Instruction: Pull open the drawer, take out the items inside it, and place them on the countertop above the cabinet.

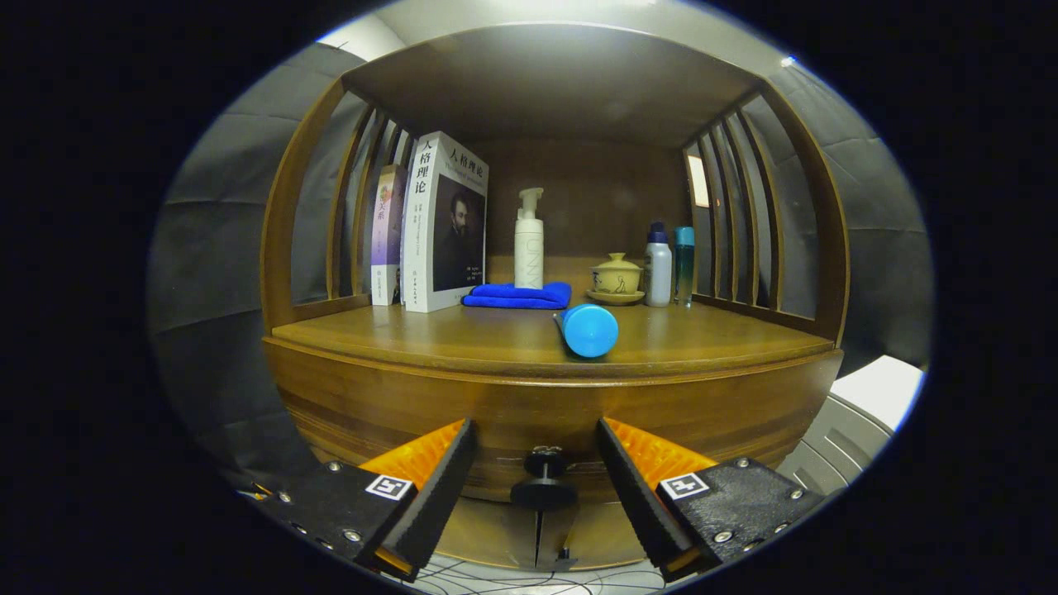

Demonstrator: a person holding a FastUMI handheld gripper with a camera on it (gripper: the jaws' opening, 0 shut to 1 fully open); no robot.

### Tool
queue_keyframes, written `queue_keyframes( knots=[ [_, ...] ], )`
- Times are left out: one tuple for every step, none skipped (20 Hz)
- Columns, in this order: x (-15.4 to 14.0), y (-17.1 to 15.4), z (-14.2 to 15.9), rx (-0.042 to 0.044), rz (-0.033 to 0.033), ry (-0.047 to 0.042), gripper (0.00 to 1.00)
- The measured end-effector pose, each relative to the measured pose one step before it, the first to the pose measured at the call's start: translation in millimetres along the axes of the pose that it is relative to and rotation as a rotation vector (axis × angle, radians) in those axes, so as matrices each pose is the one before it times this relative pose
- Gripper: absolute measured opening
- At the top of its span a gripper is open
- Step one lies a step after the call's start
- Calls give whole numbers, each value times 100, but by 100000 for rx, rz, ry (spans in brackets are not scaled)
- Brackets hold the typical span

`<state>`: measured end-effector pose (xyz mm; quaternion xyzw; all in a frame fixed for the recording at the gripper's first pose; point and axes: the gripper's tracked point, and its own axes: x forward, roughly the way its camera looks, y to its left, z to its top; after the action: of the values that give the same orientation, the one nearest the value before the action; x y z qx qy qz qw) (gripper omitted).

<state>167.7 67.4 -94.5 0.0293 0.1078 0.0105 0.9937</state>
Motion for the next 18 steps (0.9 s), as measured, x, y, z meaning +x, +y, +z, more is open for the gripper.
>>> queue_keyframes(
  knots=[
    [-70, 24, -98, -1156, 562, 685, 93],
    [-222, -82, 72, -1750, 504, 461, 93],
    [-390, -110, 421, -1757, 162, -531, 94],
    [-548, -282, 590, -1171, -529, -1274, 94],
    [-514, -128, 656, -94, -520, -1228, 94],
    [-655, -120, 624, 1045, -283, -1139, 94],
    [-843, -220, 925, 1660, -156, -1473, 94],
    [-1003, -160, 845, 1731, 30, -1253, 94],
    [-940, -202, 1024, 1308, -337, -1635, 94],
    [-908, -175, 964, 1073, -278, -1766, 94],
    [-944, -272, 988, 495, -653, -1627, 93],
    [-1010, -344, 768, 40, -693, -1453, 93],
    [-986, -314, 859, -132, -830, -1465, 93],
    [-1057, -162, 683, -119, -281, -1496, 93],
    [-1087, -233, 715, -244, -445, -1222, 93],
    [-1092, -251, 563, -130, -440, -1227, 93],
    [-1028, -189, 491, 273, -179, -830, 93],
    [-854, 26, 369, 491, 221, -770, 93]
  ],
)
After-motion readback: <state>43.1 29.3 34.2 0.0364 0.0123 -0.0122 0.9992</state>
